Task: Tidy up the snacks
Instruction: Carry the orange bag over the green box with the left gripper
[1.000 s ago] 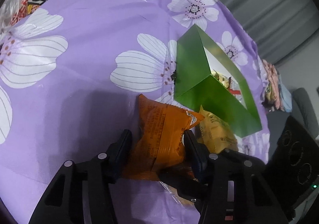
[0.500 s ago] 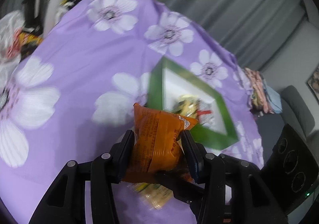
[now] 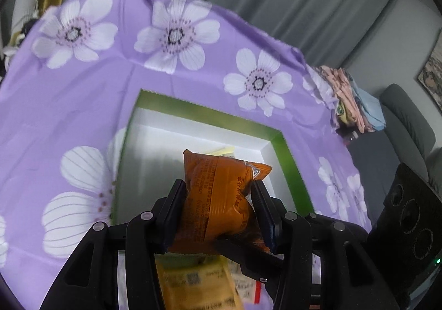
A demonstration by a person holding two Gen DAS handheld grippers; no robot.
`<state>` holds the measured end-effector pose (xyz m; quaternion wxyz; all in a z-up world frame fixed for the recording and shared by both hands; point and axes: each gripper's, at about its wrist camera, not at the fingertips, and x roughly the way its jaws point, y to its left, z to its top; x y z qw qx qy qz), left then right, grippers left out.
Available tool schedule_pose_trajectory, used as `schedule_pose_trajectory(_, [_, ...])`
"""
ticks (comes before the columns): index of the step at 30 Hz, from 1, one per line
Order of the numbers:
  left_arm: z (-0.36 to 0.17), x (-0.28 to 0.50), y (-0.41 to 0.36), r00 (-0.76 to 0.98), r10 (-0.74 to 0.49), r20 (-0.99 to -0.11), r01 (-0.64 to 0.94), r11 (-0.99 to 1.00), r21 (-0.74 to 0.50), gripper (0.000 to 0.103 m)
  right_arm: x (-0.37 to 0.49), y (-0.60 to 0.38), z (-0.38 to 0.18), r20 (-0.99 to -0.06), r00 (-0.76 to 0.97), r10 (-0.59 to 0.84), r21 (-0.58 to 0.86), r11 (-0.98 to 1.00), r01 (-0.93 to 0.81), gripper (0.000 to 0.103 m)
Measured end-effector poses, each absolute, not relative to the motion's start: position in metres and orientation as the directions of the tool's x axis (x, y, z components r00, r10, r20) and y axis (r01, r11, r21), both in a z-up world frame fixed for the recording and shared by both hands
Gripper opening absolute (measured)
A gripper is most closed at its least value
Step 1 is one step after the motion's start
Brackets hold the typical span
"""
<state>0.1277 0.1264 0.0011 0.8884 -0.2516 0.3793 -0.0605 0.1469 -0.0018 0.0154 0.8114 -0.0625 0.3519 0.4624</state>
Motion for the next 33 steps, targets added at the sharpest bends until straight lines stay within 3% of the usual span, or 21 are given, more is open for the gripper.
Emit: schedule_pose_trajectory(33, [-0.026, 0.153, 0.122, 0.667, -0.255, -0.700, -0.138, 0.881, -0.453, 0.049, 0.168, 0.004, -0.009, -0.665, 0.310, 0.679, 0.226, 0.579, -0.783, 0.024])
